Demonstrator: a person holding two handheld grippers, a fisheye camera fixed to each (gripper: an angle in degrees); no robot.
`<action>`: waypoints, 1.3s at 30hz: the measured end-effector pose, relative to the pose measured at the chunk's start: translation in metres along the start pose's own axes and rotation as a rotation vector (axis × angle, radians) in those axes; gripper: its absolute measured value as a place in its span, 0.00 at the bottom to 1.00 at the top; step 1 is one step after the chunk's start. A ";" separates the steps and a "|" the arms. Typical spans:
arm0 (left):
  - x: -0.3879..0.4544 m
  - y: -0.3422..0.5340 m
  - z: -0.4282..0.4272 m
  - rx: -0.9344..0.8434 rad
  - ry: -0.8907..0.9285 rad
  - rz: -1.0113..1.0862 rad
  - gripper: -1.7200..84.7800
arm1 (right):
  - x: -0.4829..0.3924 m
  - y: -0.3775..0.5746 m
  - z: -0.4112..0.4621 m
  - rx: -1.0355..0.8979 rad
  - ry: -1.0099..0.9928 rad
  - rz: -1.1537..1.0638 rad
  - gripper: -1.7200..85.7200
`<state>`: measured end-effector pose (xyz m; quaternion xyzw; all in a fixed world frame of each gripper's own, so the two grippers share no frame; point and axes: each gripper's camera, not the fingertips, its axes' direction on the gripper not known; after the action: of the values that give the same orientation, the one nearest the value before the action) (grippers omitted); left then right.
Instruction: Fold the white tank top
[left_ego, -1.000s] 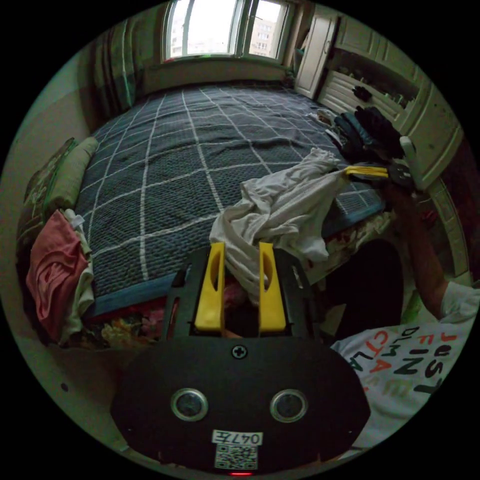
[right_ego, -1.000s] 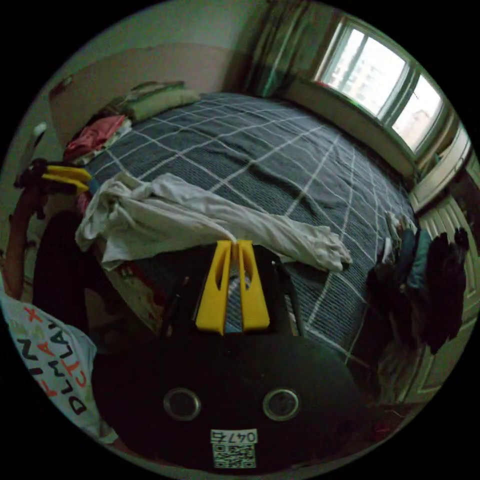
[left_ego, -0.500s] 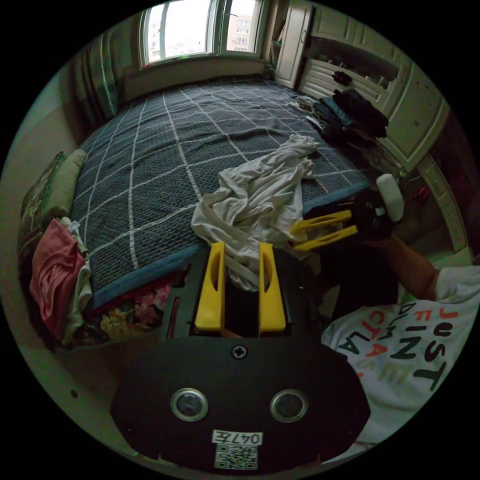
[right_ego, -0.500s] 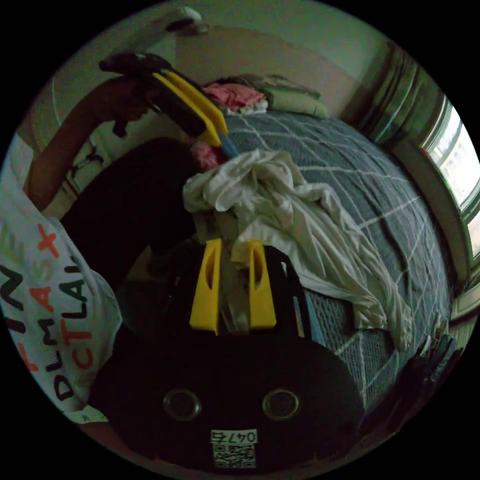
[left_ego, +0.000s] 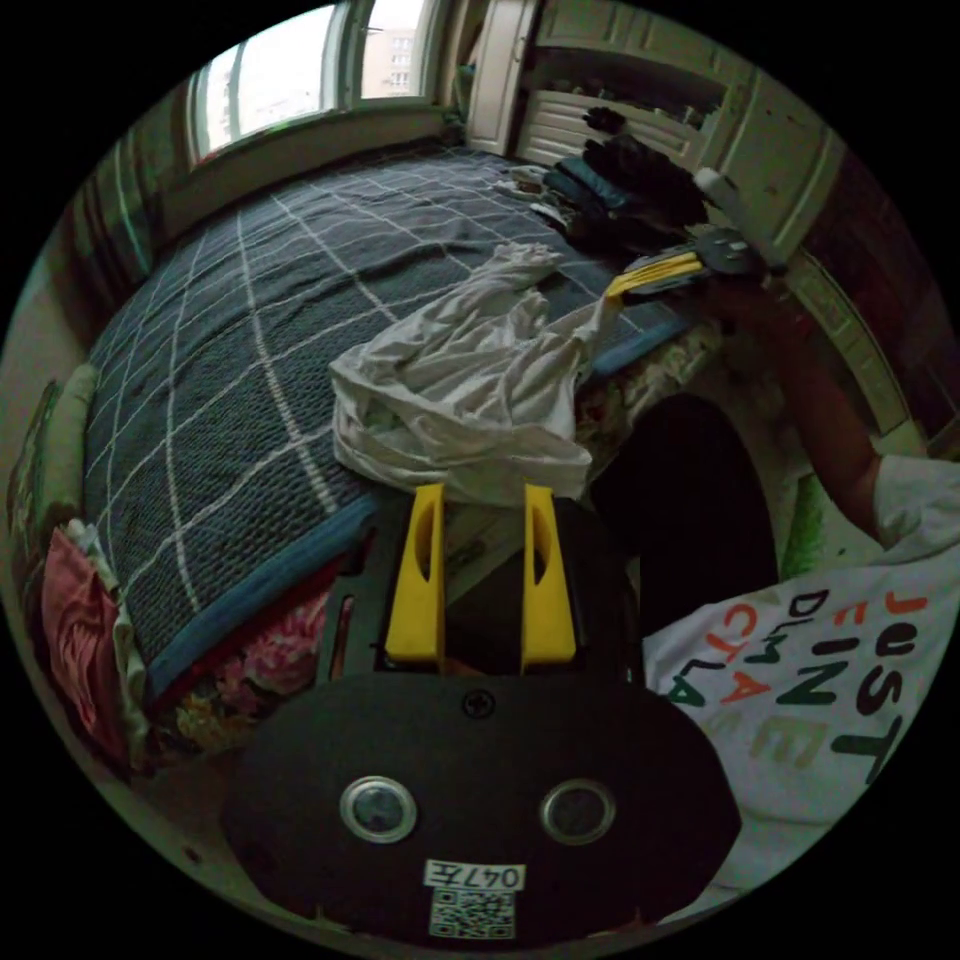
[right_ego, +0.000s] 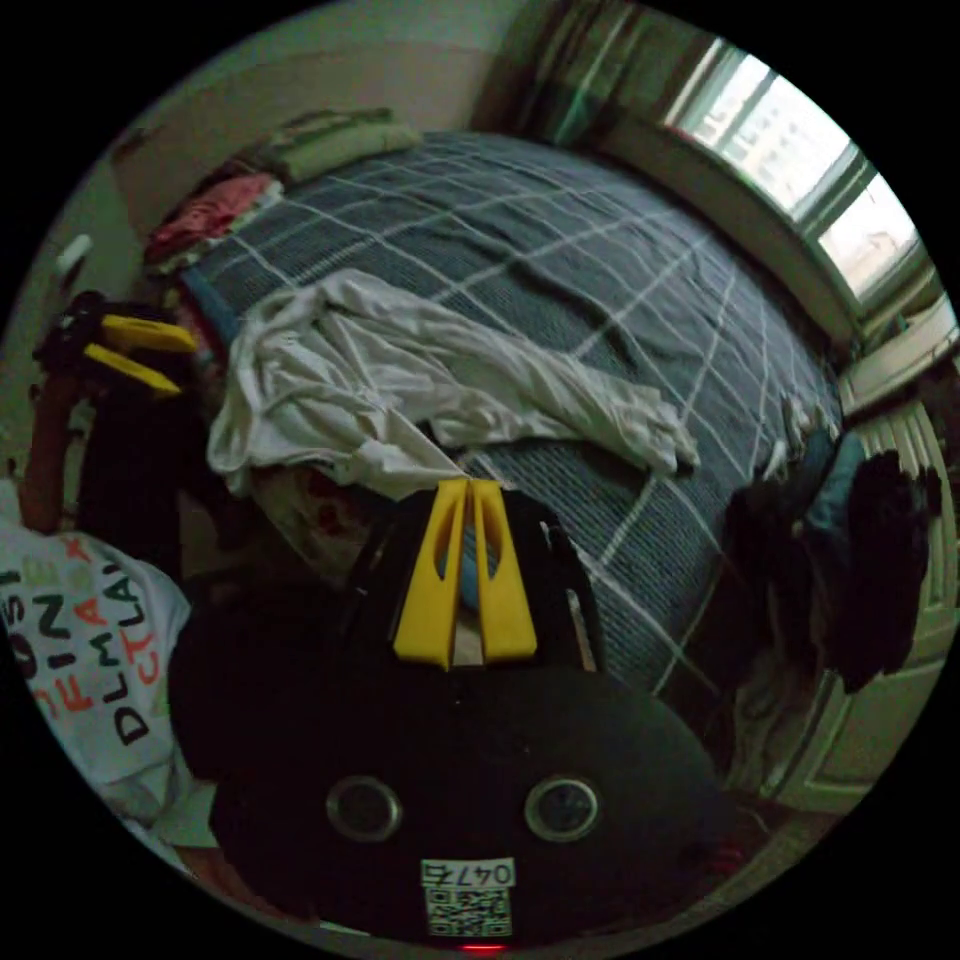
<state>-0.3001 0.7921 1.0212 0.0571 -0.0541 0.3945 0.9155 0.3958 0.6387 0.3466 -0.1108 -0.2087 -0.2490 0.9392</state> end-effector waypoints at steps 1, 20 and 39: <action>0.007 0.001 0.003 -0.009 0.019 0.043 0.15 | -0.001 0.005 0.000 0.021 0.006 0.008 0.02; 0.015 0.022 0.000 0.204 -0.108 0.094 0.02 | -0.061 0.101 -0.063 0.410 0.073 0.116 0.03; -0.142 0.104 -0.029 0.142 -0.225 -0.392 0.14 | -0.084 0.050 -0.036 0.421 0.065 -0.120 0.07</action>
<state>-0.4715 0.7654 0.9782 0.1745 -0.1159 0.2030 0.9565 0.3669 0.7054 0.2720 0.1084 -0.2319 -0.2588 0.9314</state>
